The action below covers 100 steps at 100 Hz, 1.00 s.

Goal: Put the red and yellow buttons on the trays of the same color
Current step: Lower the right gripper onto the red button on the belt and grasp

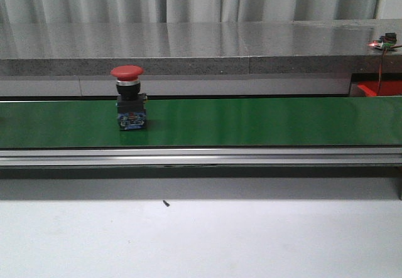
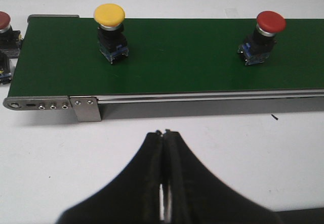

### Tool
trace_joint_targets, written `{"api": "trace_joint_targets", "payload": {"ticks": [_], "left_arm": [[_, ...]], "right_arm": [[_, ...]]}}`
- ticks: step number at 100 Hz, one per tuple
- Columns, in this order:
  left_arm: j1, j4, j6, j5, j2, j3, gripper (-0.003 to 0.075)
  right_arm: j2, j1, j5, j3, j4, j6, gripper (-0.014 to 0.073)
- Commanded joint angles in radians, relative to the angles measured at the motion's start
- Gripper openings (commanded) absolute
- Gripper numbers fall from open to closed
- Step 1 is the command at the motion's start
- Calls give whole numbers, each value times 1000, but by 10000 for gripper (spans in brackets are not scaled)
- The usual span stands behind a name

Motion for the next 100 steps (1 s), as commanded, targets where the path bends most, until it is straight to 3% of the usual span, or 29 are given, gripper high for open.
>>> {"api": "trace_joint_targets", "payload": {"ticks": [1,8,23,30,59,100], "left_arm": [[-8,-19,-2,-65,6,-25,-20],[-8,-19,-2,-65,6,-25,-20],[-8,-23,-2,-65,6,-25,-20],[-8,-23,-2,-65,6,-25,-20],[-8,-23,-2,-65,6,-25,-20],[-8,-23,-2,-65,6,-25,-20]], "right_arm": [[48,44,-19,-98,8,-11,-70],[111,82,13,-158,8,-11,49],[253,153,75,-296,10,6,460],[316,176,103,-358,12,14,558],[553,253,207,-577,18,12,563],[701,283,145,-678,8,3,561]]}}
